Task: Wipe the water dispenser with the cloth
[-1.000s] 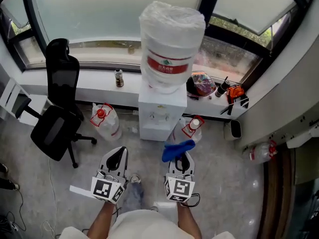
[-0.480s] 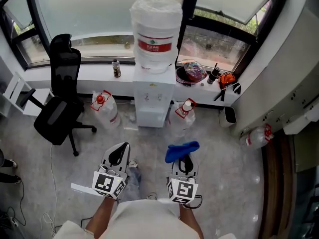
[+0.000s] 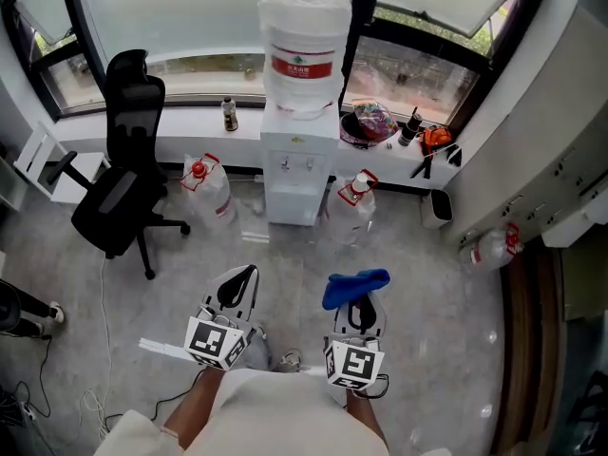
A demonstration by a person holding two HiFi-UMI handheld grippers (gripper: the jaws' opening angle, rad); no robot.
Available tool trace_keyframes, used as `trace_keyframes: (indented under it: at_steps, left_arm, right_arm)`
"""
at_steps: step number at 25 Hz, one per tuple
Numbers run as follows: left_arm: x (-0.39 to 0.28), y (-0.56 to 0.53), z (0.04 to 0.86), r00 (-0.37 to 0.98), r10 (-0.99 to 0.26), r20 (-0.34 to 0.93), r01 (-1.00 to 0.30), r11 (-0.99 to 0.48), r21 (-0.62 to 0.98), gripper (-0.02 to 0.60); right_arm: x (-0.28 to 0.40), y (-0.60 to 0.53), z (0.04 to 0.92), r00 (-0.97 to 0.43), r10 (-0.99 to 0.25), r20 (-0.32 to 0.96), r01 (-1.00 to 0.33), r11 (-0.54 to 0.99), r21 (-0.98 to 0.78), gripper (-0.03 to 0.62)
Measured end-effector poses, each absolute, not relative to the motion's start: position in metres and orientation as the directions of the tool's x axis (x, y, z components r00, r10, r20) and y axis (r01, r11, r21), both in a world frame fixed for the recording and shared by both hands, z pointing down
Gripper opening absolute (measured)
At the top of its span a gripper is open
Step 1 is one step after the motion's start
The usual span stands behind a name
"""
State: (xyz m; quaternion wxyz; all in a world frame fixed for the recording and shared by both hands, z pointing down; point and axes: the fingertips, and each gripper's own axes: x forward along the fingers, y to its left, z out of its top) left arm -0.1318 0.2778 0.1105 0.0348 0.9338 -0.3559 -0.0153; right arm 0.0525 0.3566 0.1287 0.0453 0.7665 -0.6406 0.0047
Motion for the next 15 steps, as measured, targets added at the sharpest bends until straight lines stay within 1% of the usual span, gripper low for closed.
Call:
trace_keyframes:
  at_steps: [15]
  left_arm:
    - [-0.16, 0.242, 0.099, 0.734, -0.68, -0.007, -0.677, -0.732, 0.079, 0.011]
  right_arm:
    - [0.02, 0.309, 0.101, 0.145, -0.988, 0.044, -0.985, -0.14, 0.102, 0.094]
